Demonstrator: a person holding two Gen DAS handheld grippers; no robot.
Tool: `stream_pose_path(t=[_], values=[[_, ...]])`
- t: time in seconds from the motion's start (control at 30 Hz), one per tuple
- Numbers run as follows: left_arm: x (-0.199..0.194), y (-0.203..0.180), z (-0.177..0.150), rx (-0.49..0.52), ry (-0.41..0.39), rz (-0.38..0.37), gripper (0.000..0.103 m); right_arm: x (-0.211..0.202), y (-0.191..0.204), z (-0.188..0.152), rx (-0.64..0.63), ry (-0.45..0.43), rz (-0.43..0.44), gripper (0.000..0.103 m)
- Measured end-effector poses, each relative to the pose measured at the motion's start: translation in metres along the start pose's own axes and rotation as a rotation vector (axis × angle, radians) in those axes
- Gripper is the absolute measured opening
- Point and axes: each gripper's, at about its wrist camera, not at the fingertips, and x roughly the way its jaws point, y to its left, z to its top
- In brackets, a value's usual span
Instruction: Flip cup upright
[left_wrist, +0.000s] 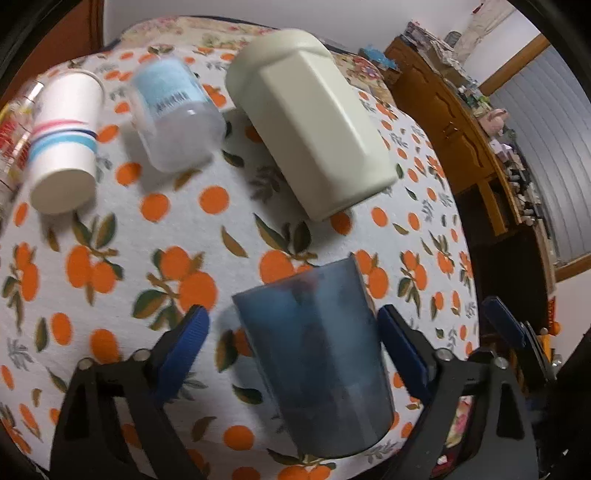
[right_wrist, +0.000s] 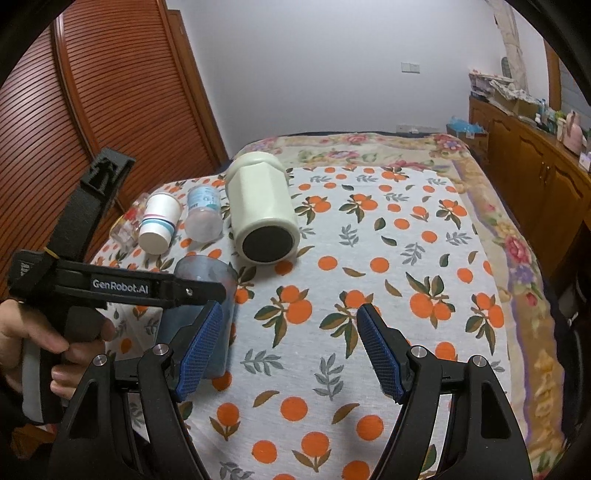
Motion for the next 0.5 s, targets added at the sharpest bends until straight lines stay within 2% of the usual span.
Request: stream_pose_path(t=[0.1,0.3,0.4,0.5], values=[[0.0,-0.003,0.0,0.012,0.013,-0.023,0.077,0.0,0.0,0.0,-0.001,0.0,-0.001,0.077],[-0.003,-0.001,0.002,0.021,0.017,-0.028,0.076,0.002,0.002,-0.002,-0.007,0.009,0.002,0.077],[-0.01,0.001,0.002,0.041,-0.013,-0.013,0.075,0.004,0.002,-0.003,-0.004,0.016,0.004,0.077],[-0.026,-0.003,0.001,0.111,-0.094,0.032,0.075,0.005,0.002,-0.004,-0.003,0.02,0.003,0.077]])
